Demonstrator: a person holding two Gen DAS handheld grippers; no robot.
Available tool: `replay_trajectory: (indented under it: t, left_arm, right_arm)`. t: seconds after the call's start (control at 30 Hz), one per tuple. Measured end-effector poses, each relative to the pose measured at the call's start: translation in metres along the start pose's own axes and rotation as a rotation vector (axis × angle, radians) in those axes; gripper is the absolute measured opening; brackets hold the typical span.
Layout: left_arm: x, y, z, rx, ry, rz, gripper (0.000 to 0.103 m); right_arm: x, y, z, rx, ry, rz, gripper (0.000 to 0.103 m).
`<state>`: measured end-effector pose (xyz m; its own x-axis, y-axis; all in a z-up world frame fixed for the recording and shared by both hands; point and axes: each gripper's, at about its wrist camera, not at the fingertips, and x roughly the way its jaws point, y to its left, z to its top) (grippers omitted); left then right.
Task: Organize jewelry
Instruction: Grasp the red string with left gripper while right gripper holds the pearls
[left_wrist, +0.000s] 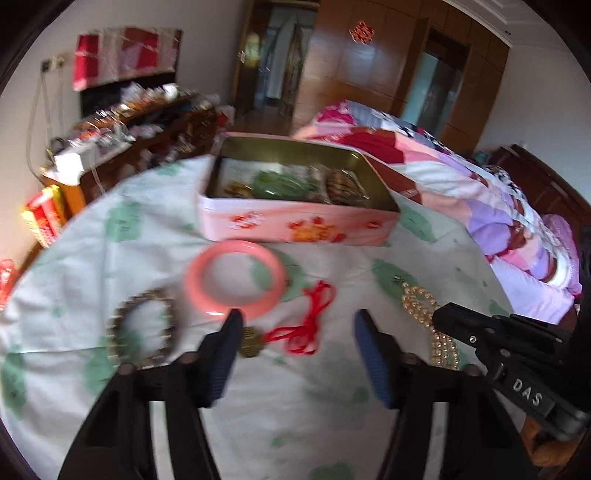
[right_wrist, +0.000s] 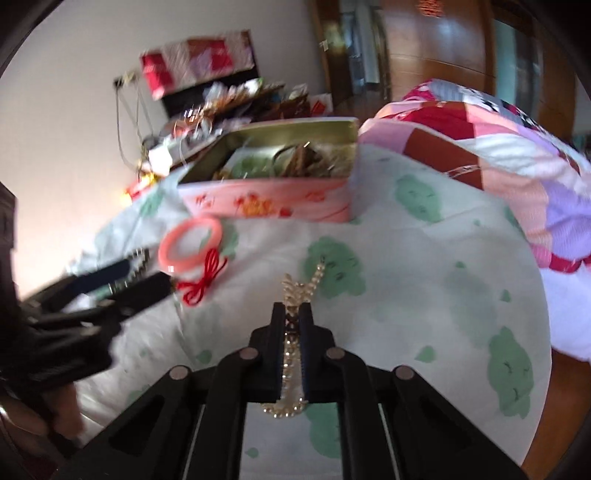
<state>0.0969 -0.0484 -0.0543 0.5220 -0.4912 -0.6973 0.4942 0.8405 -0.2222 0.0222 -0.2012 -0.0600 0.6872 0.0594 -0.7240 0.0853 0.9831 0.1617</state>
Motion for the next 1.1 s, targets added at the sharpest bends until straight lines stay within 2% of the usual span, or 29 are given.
replay_trajectory:
  t: [0.1, 0.2, 0.27, 0.37, 0.47, 0.5, 0.53, 0.67, 0.7, 0.77, 0.8, 0.87, 0.9, 1.1]
  left_arm:
    - [0.014, -0.003, 0.003, -0.008, 0.024, -0.015, 0.058]
    - [0.024, -0.006, 0.003, 0.005, 0.045, -0.010, 0.056]
    - [0.031, -0.007, 0.000, 0.016, 0.079, -0.009, 0.039]
    - [0.031, -0.006, 0.000, 0.022, 0.076, 0.000, 0.032]
    - [0.031, 0.000, 0.002, 0.009, 0.077, 0.004, 0.021]
    - [0.031, 0.002, 0.002, -0.003, 0.076, -0.001, 0.020]
    - [0.031, 0.004, 0.002, -0.013, 0.078, -0.004, 0.018]
    - [0.029, 0.002, -0.001, -0.008, 0.078, 0.014, 0.013]
    - [0.029, 0.002, -0.001, -0.005, 0.079, 0.016, 0.013]
    - [0.028, 0.001, -0.002, -0.002, 0.088, 0.017, 0.006]
    - [0.027, 0.002, -0.002, -0.011, 0.086, 0.008, 0.006]
    - [0.021, 0.005, -0.003, -0.032, 0.067, -0.015, 0.006]
    - [0.015, 0.006, -0.004, -0.040, 0.052, -0.027, 0.006]
    - [-0.011, 0.010, -0.015, -0.081, -0.008, -0.074, 0.005]
  right_arm:
    - [-0.003, -0.005, 0.000, 0.000, -0.006, -0.012, 0.009]
    - [0.002, -0.008, -0.001, 0.019, 0.016, 0.015, 0.009]
    - [0.008, -0.010, -0.002, 0.037, 0.036, 0.035, 0.009]
    - [0.007, -0.015, -0.004, 0.043, 0.035, 0.038, 0.014]
    - [0.005, -0.021, -0.004, 0.062, 0.033, 0.028, 0.033]
    - [0.005, -0.021, -0.004, 0.065, 0.031, 0.021, 0.041]
    - [0.003, -0.023, -0.004, 0.068, 0.025, 0.016, 0.045]
    - [0.005, -0.016, -0.004, 0.022, 0.034, 0.031, 0.045]
    - [0.009, -0.011, -0.004, -0.010, 0.049, 0.017, 0.045]
    - [0.023, -0.001, -0.007, -0.068, 0.107, -0.013, 0.042]
    - [0.022, 0.002, -0.007, -0.084, 0.098, -0.029, 0.042]
    - [0.025, 0.008, -0.007, -0.116, 0.110, -0.046, 0.029]
    - [0.026, 0.009, -0.007, -0.126, 0.108, -0.082, 0.018]
    - [0.021, -0.005, -0.007, -0.028, 0.115, -0.032, 0.015]
